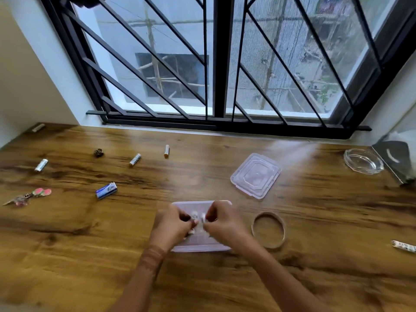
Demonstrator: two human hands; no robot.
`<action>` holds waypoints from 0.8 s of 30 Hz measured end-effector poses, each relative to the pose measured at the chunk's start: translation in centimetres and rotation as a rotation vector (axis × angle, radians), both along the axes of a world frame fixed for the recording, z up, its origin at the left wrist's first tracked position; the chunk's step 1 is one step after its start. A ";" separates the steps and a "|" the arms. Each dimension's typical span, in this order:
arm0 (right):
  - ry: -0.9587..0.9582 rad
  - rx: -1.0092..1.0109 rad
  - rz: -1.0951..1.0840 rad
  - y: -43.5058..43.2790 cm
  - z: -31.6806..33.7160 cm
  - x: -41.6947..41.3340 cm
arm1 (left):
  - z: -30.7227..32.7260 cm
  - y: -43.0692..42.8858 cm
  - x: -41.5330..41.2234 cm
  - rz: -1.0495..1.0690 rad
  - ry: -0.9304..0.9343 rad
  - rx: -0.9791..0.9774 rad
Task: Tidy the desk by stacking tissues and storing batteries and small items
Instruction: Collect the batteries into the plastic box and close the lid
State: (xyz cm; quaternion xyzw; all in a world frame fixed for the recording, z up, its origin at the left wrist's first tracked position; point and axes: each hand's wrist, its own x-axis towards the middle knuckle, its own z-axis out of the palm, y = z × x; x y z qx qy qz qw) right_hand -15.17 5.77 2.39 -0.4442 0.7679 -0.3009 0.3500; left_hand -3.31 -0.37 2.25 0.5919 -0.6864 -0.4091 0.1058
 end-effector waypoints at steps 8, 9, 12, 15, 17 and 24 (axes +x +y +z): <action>0.048 0.094 0.029 -1.6 -2.7 2.4 | -0.1 1.8 -1.2 -0.080 -0.320 -0.360; 0.021 0.062 0.013 -1.5 -2.5 2.4 | 0.0 1.8 -1.2 -0.066 -0.294 -0.388; 0.009 -0.015 -0.019 -1.3 -2.3 2.4 | 0.0 1.7 -1.1 -0.028 -0.233 -0.426; 0.036 -0.090 -0.040 -0.7 -2.3 2.2 | 0.0 1.8 -0.7 0.004 -0.177 -0.410; 0.056 -0.164 -0.060 -0.1 -2.0 1.7 | 0.2 1.7 -0.6 0.013 -0.142 -0.402; 0.186 -0.384 -0.138 3.5 -0.1 -2.1 | 0.9 3.5 -3.0 0.023 -0.041 -0.515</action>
